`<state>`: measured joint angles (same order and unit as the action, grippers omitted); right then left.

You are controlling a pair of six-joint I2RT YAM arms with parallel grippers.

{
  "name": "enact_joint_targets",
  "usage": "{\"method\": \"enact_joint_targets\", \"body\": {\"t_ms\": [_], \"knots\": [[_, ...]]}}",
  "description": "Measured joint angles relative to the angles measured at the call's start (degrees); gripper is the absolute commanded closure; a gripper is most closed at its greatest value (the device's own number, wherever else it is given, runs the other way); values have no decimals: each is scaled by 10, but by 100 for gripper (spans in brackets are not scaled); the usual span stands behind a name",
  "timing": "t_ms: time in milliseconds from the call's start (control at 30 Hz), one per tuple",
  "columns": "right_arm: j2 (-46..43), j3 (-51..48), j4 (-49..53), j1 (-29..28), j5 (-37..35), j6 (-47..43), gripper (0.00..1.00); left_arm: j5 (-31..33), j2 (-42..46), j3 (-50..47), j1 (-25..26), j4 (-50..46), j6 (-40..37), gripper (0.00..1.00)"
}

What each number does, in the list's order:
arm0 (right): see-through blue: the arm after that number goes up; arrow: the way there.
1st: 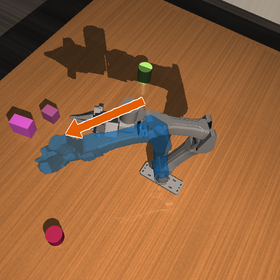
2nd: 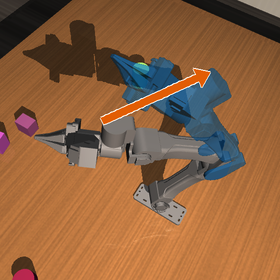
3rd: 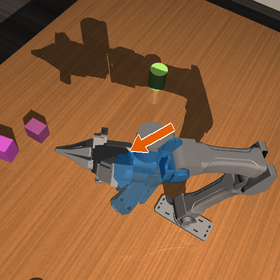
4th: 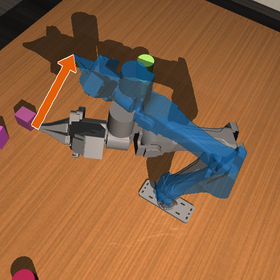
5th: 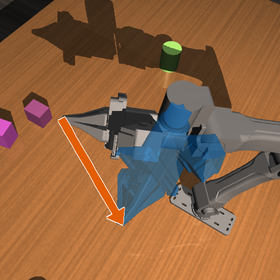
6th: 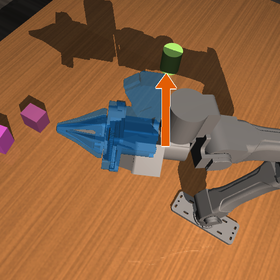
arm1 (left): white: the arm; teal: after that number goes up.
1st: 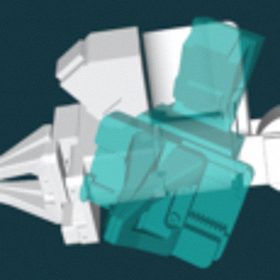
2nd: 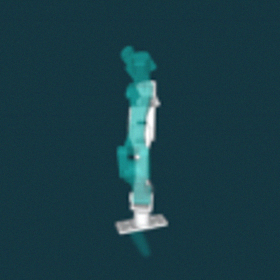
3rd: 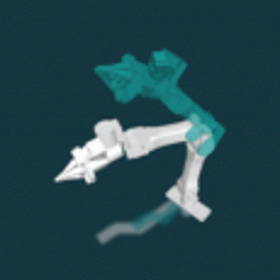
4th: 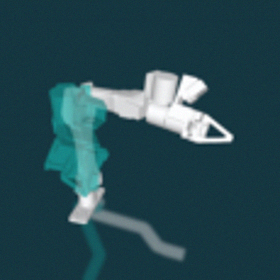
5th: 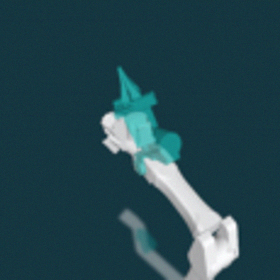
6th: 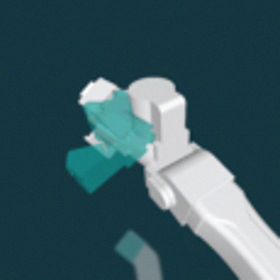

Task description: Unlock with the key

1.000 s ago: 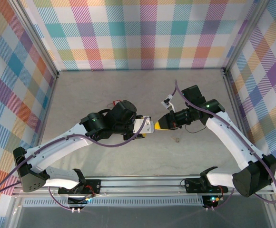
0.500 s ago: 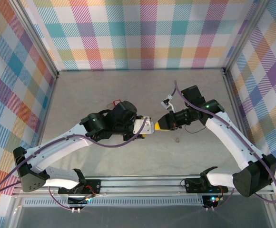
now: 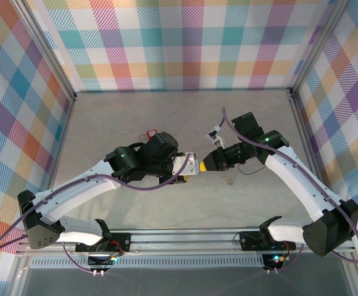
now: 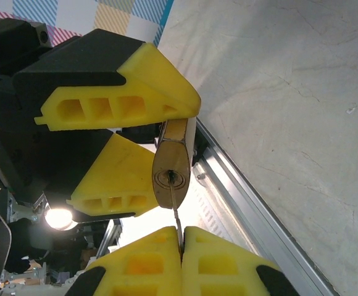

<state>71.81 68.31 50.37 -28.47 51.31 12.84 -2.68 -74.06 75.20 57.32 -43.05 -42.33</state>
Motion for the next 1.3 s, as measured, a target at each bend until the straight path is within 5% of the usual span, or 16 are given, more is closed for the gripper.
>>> {"method": "enact_joint_targets", "body": {"t_ms": [400,800,1300], "knots": [[8,-34,-115,7,65,138,100,39,43,-42,0,44,7,100],[0,-26,-78,7,73,67,100,-3,53,-42,0,42,41,100],[-16,20,8,5,-16,44,100,-15,8,-13,4,43,68,100]]}}
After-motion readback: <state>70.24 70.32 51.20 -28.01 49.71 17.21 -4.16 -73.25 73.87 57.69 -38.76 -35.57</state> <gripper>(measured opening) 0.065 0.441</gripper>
